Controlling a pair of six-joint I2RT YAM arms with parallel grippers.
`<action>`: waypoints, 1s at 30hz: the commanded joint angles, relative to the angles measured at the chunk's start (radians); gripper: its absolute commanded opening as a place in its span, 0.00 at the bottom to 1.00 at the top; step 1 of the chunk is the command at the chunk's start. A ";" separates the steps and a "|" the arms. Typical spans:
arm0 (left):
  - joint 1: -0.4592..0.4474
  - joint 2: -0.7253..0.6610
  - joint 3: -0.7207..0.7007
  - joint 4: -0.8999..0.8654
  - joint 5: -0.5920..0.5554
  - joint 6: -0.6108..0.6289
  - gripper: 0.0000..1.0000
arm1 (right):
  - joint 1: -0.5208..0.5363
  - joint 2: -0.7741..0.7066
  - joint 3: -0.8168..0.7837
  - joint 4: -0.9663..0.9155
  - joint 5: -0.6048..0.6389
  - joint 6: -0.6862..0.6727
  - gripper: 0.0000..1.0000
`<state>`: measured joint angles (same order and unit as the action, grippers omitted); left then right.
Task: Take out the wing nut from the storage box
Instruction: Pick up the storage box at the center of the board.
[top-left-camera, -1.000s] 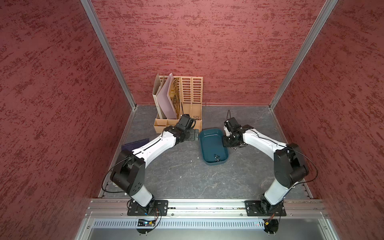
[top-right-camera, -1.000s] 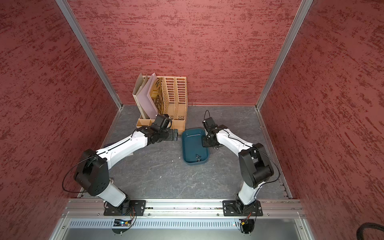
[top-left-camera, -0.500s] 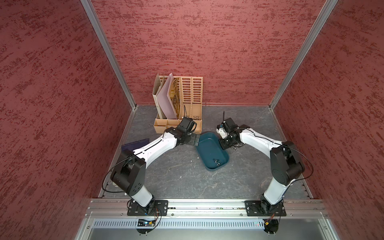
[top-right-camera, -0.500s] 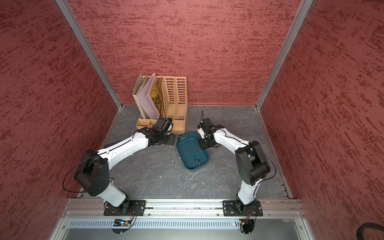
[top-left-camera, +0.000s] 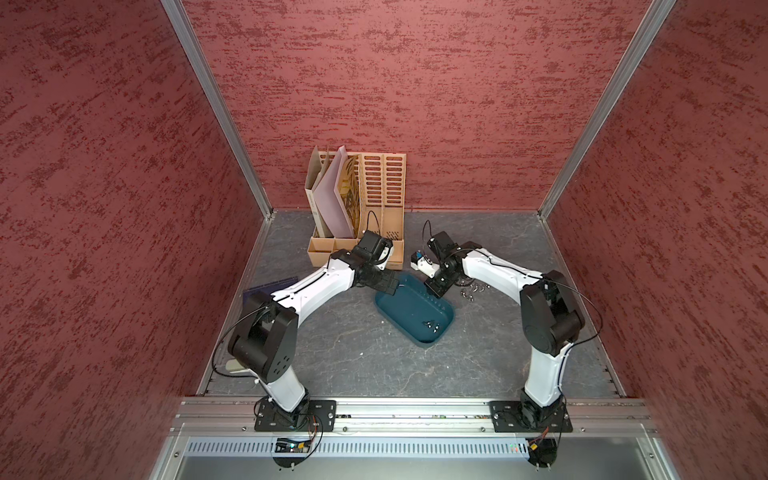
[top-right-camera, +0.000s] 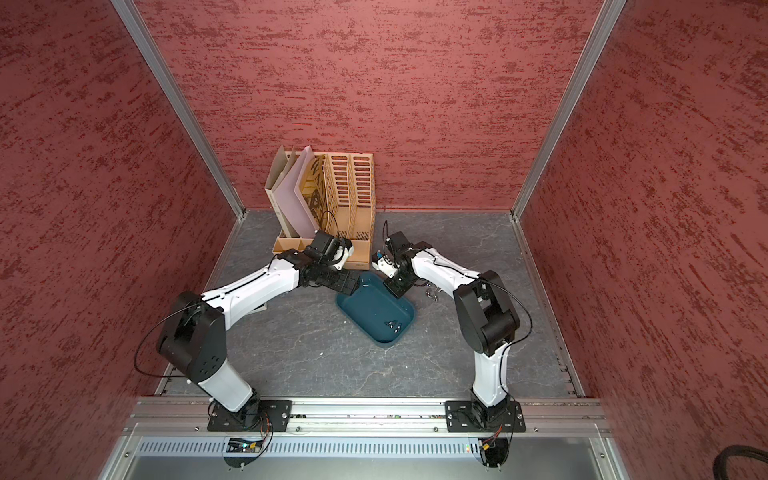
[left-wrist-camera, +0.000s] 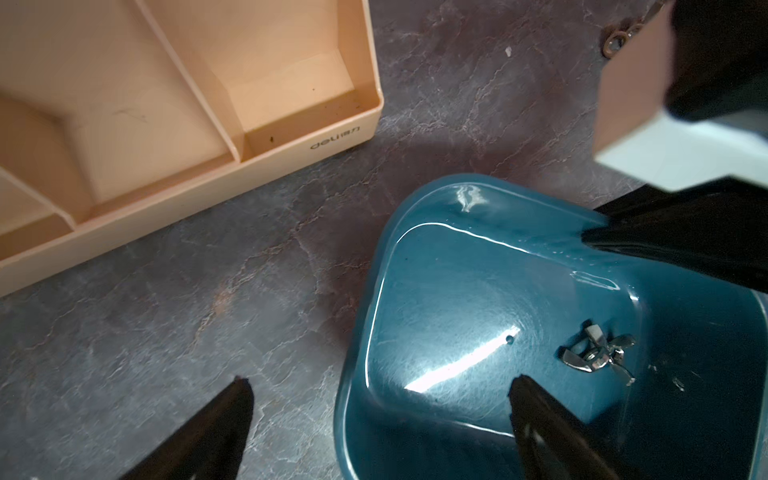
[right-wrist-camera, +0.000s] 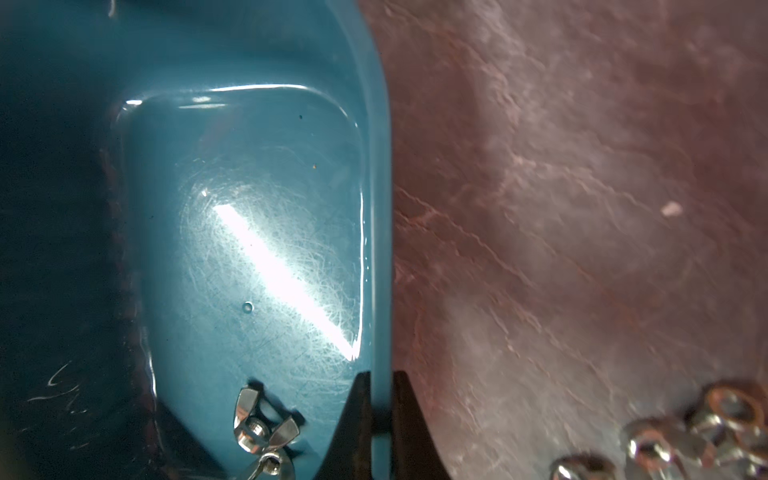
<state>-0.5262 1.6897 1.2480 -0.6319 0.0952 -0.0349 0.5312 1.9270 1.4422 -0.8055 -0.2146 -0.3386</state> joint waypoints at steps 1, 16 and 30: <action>0.009 0.032 0.025 -0.025 0.015 0.020 1.00 | 0.013 0.022 0.034 -0.014 -0.029 -0.046 0.03; 0.029 0.119 0.005 0.037 0.079 -0.025 0.62 | 0.021 -0.090 -0.020 0.093 0.035 0.002 0.34; 0.017 0.111 -0.049 0.083 0.101 -0.129 0.13 | 0.021 -0.283 -0.059 0.043 0.143 0.165 0.44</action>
<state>-0.5060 1.8191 1.2236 -0.5583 0.2008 -0.1345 0.5446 1.6733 1.3983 -0.7361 -0.1093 -0.2382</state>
